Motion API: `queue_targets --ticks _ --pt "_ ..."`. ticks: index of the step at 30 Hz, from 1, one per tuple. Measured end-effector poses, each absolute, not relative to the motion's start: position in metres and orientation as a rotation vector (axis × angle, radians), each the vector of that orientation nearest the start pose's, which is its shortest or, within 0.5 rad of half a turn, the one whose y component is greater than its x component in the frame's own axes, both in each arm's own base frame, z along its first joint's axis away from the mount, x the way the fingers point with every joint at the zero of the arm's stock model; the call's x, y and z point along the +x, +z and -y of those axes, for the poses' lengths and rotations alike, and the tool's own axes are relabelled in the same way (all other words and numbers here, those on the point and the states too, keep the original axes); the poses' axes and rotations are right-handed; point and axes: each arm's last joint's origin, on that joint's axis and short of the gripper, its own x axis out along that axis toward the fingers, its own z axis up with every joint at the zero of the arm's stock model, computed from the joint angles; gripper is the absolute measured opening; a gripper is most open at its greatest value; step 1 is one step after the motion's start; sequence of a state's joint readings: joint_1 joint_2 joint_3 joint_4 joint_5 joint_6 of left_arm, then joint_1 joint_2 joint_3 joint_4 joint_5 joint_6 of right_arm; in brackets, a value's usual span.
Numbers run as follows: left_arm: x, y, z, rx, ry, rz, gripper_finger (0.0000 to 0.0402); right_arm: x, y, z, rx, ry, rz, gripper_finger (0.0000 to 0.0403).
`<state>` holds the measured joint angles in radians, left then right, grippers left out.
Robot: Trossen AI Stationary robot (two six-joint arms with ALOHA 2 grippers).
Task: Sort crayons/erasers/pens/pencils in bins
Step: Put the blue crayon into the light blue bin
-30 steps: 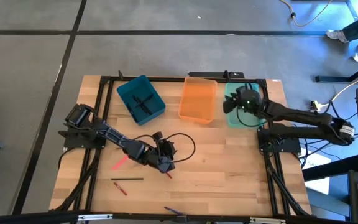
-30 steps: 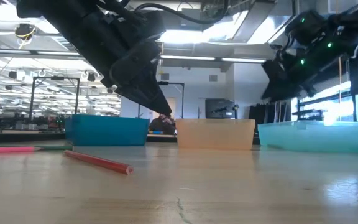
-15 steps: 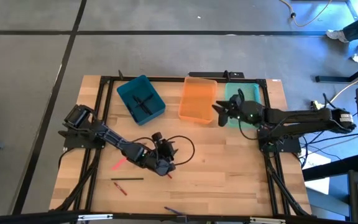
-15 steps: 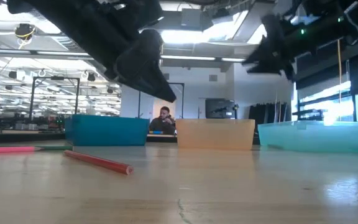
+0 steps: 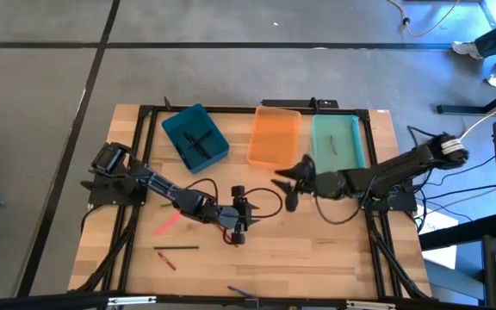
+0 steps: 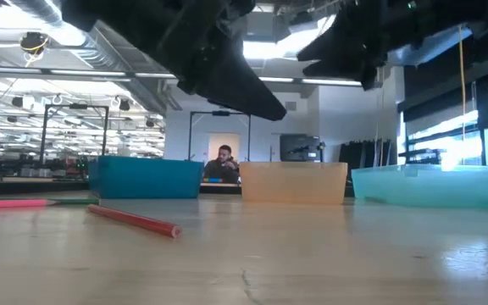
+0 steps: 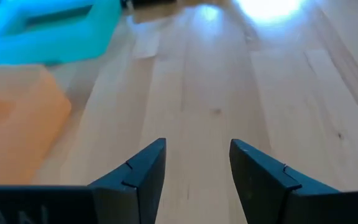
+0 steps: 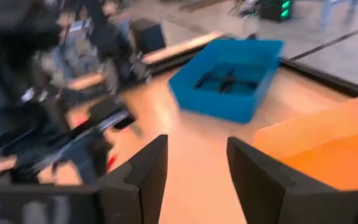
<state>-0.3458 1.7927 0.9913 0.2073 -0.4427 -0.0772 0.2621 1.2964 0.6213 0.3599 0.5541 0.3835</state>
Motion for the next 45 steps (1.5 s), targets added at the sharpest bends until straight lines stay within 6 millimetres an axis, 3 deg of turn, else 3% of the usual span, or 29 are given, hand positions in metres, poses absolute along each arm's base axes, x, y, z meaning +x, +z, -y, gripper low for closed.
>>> queue_targets --ticks 4,10,17,24,34,38,45 --pt "0.352 0.176 0.117 0.182 0.097 -0.525 0.0170 0.280 0.228 -0.075 0.146 -0.250 -0.269 0.0169" --pt "0.348 0.177 0.125 0.202 0.116 -0.512 0.0170 0.307 0.223 -0.092 0.125 -0.127 -0.318 0.0169" --pt "0.329 0.193 0.150 0.232 0.210 -0.462 0.0170 0.335 0.212 -0.103 0.144 -0.061 -0.360 0.0169" --pt "0.308 0.187 0.172 0.285 0.317 -0.480 0.0170 0.368 0.203 -0.117 0.178 -0.064 -0.362 0.0169" --pt "0.252 0.214 0.187 0.120 0.435 -0.468 0.0170 0.420 0.191 -0.136 0.064 -0.039 -0.405 0.0169" --pt "0.228 0.214 0.195 0.139 0.474 -0.445 0.0170 0.439 0.186 -0.139 0.074 -0.047 -0.413 0.0169" --pt "0.180 0.211 0.195 0.103 0.508 -0.511 0.0170 0.469 0.149 -0.145 0.106 -0.054 -0.461 0.0169"
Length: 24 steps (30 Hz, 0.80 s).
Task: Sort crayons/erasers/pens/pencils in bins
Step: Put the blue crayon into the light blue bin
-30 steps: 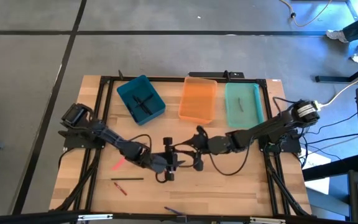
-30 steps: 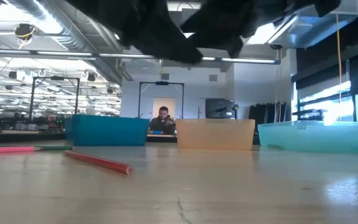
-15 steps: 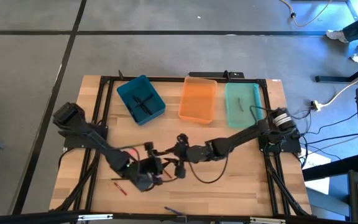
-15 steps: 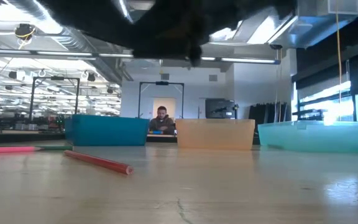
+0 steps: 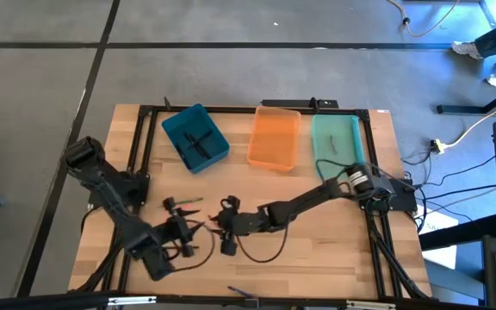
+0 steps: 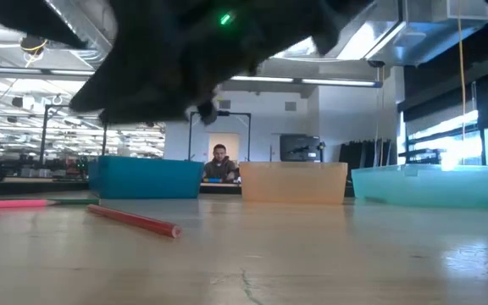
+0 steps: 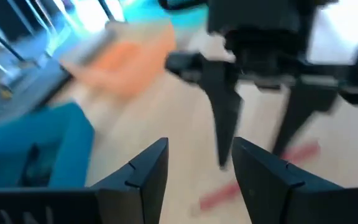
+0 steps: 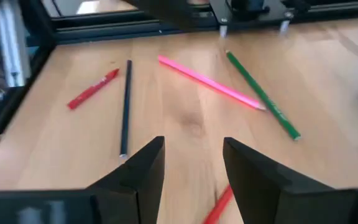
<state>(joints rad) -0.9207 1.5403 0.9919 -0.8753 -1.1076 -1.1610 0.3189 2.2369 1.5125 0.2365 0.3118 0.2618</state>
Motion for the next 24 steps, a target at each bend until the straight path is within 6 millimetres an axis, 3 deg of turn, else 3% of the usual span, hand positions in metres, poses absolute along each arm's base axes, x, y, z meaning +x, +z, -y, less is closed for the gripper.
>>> queue_targets --ticks 6,9,15,18,24 --pt "0.141 0.207 0.210 0.155 0.398 -0.615 0.0170 0.501 0.127 -0.155 0.139 -0.032 -0.446 0.0169" --pt "0.122 0.208 0.211 0.219 0.364 -0.661 0.0170 0.524 0.122 -0.170 0.124 0.011 -0.434 0.0169" --pt "0.098 0.215 0.205 0.124 0.394 -0.713 0.0170 0.560 0.114 -0.200 0.072 0.055 -0.416 0.0169" --pt "0.093 0.215 0.206 0.127 0.383 -0.745 0.0170 0.567 0.110 -0.211 0.053 0.129 -0.357 0.0169" --pt "0.089 0.213 0.209 0.111 0.366 -0.824 0.0170 0.567 0.082 -0.216 0.010 0.291 -0.299 0.0169"
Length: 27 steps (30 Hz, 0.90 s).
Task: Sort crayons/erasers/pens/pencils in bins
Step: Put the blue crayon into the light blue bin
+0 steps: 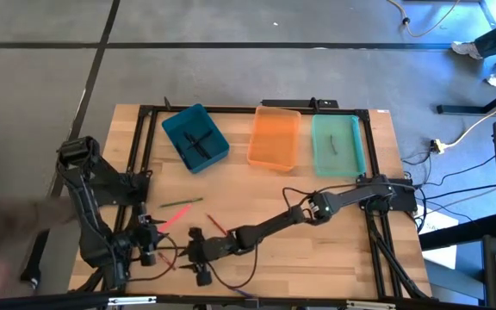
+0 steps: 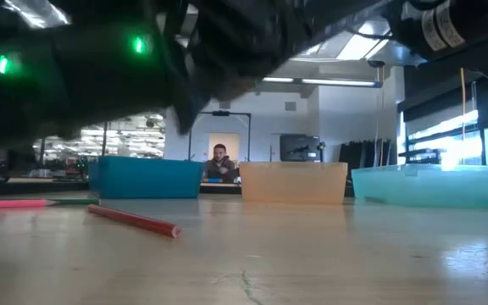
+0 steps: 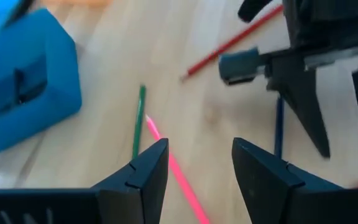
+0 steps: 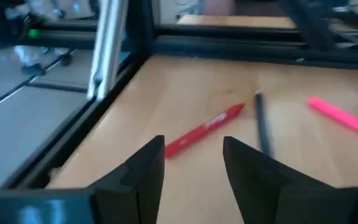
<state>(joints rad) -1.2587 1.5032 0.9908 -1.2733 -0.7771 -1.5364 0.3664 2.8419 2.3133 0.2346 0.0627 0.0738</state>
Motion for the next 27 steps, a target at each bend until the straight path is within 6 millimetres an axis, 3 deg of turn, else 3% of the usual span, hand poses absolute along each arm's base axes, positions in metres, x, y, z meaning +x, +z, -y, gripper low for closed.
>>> queue_targets --ticks 5,12,17,22,27 --pt "0.087 0.208 0.216 0.067 0.304 -0.982 0.0170 0.565 0.060 -0.221 -0.078 0.305 -0.304 0.0169" --pt "0.095 0.209 0.241 0.017 0.063 -0.931 0.0170 0.560 0.066 -0.227 -0.105 0.162 -0.376 0.0169" --pt "0.098 0.212 0.252 0.037 -0.029 -0.841 0.0170 0.541 0.101 -0.244 -0.119 0.107 -0.532 0.0169" --pt "0.102 0.204 0.257 0.087 -0.092 -0.702 0.0170 0.505 0.144 -0.266 -0.134 0.140 -0.740 0.0169" --pt "0.123 0.189 0.251 0.053 -0.076 -0.588 0.0170 0.484 0.188 -0.270 0.138 0.170 -0.849 0.0169"
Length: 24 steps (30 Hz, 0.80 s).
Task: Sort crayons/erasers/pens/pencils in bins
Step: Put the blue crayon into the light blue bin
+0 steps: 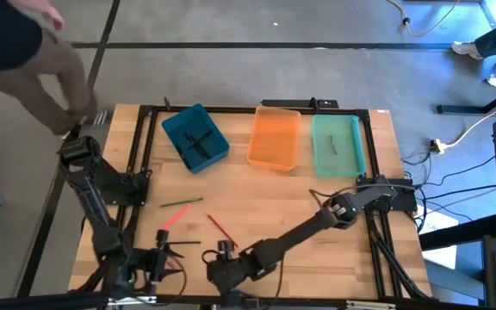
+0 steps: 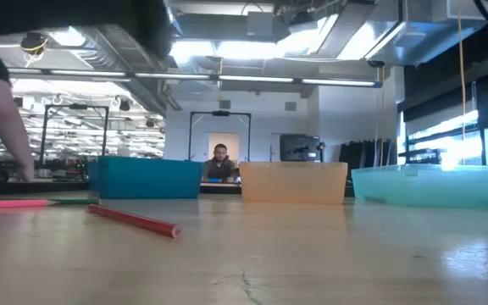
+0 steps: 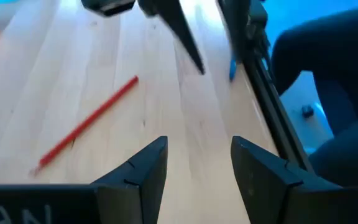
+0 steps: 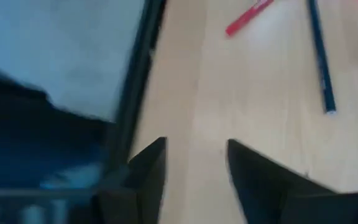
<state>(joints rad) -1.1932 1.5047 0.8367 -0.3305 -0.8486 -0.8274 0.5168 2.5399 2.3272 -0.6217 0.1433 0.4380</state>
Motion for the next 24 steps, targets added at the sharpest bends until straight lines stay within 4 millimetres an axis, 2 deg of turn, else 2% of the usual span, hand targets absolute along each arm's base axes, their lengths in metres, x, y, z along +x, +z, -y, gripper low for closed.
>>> queue_targets --ticks 3,8,20,24 --pt "0.134 0.182 0.244 0.059 -0.057 -0.571 0.0170 0.479 0.197 -0.268 0.297 0.141 -0.920 0.0169" --pt "0.146 0.174 0.232 0.064 -0.005 -0.574 0.0170 0.475 0.186 -0.269 0.388 0.121 -1.020 0.0169" --pt "0.151 0.167 0.224 0.078 0.015 -0.593 0.0170 0.470 0.152 -0.284 0.471 0.068 -1.113 0.0155" --pt "0.151 0.167 0.224 0.083 0.020 -0.583 0.0170 0.467 0.153 -0.289 0.477 0.083 -1.119 0.0150"
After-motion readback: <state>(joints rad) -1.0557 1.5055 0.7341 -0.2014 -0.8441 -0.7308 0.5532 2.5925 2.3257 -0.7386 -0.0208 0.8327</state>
